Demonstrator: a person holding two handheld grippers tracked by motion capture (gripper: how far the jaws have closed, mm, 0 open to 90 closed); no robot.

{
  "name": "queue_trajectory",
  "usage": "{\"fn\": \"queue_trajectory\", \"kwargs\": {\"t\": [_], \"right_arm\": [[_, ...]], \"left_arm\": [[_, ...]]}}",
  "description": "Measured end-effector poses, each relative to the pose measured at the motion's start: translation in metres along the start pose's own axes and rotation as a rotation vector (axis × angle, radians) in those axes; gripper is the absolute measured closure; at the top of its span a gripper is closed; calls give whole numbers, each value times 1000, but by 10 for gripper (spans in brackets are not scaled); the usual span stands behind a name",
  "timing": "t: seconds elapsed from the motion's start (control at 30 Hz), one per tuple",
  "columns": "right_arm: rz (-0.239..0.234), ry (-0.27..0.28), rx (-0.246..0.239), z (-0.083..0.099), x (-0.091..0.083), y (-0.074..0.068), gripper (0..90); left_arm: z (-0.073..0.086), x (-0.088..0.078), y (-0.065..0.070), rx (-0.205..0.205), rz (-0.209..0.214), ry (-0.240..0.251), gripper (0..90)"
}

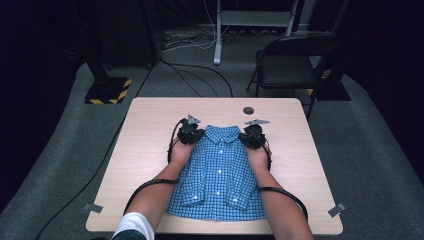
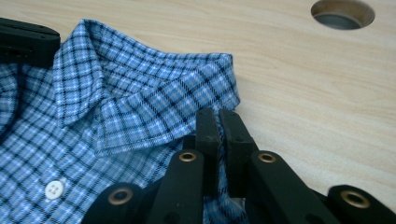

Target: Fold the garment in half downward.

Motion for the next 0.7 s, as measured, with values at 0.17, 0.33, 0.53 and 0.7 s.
{"fn": "queue_trajectory", "kwargs": {"t": [0.17, 0.33, 0.53, 0.7], "right_arm": [[-13, 25, 7, -4, -8, -1, 866], [-25, 45, 3, -8, -18, -3, 866], [-45, 66, 0, -10, -30, -2, 866], [-62, 89, -1, -11, -41, -4, 866]], "left_arm": [[-2, -9, 0, -7, 10, 31, 867], [-3, -19, 2, -17, 27, 51, 867], [-5, -32, 8, -3, 50, 79, 867], [-8, -44, 13, 6, 64, 97, 867]]}}
Point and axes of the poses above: each handheld gripper's, and its own axes: x roughly forward along the jaws, z roughly out of its underside, y roughly to its right, the point moved 2 cm from there along x, roughly forward along the jaws, and after that the axes turned 9 degrees about z, right-handed, at the moved point
